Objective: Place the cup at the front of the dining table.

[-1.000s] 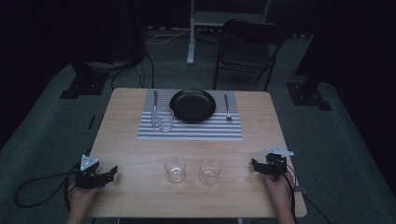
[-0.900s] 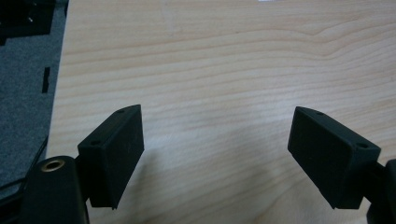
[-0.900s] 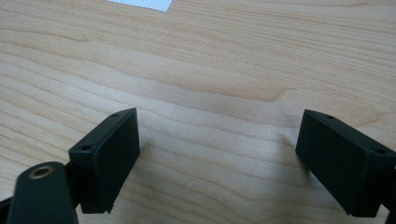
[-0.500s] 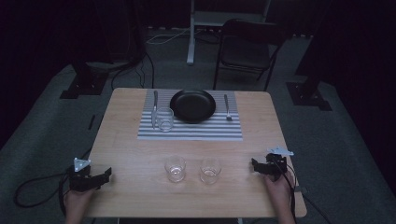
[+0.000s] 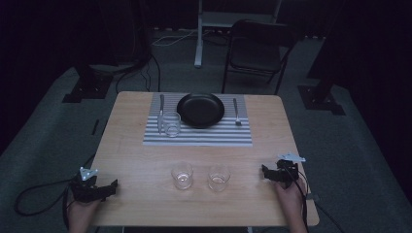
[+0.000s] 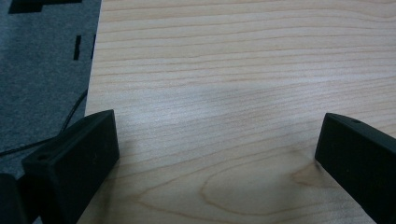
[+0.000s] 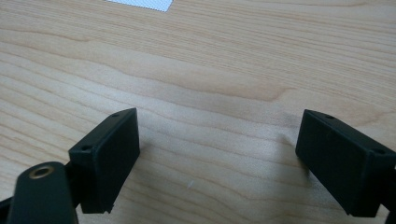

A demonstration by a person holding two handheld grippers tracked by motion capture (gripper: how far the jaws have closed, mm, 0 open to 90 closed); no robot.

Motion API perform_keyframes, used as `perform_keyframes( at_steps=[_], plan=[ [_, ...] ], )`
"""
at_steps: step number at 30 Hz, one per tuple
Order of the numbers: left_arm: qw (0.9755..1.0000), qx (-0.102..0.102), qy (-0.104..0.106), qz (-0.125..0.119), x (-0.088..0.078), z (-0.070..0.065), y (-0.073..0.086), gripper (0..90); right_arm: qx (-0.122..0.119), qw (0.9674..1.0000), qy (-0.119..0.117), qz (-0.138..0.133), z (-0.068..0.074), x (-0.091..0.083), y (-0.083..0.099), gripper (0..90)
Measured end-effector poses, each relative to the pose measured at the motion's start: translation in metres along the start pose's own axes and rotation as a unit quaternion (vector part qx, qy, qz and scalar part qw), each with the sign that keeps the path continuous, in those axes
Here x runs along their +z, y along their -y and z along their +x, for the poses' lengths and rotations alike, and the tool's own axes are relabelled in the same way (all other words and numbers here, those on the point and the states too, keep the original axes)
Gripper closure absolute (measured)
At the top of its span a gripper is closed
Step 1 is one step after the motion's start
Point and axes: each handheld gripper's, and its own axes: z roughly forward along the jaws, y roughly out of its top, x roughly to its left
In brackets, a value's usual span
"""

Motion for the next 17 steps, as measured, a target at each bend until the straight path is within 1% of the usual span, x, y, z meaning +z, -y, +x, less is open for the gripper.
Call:
perform_keyframes(
  at_steps=[2,5,7,8,10,13,17],
  plan=[
    [1.0,-0.001,-0.003,-0.002,-0.0001,-0.0013,0.0004,0.1,0.0,1.0,0.0,0.0,0.0,0.0,0.0,13.1],
    [0.9999,-0.01,-0.008,-0.001,-0.0002,-0.0019,0.0005,0.1,0.0,1.0,0.0,0.0,0.0,0.0,0.0,13.1],
    [0.9999,-0.007,-0.009,-0.002,-0.0003,-0.0022,0.0007,0.1,0.0,1.0,0.0,0.0,0.0,0.0,0.0,13.1],
    [0.9999,-0.009,-0.009,-0.001,-0.0003,-0.0022,0.0006,0.1,0.0,1.0,0.0,0.0,0.0,0.0,0.0,13.1],
    [0.9999,-0.007,-0.01,-0.002,-0.0003,-0.0028,0.0006,0.1,0.0,1.0,0.0,0.0,0.0,0.0,0.0,13.1],
    [0.9998,-0.015,-0.011,0.0,-0.0002,-0.0028,0.0006,0.1,0.0,1.0,0.0,0.0,0.0,0.0,0.0,13.1],
    [0.9998,-0.015,-0.013,0.0,-0.0003,-0.0033,0.0006,0.1,0.0,1.0,0.0,0.0,0.0,0.0,-0.0001,13.1]
  ],
)
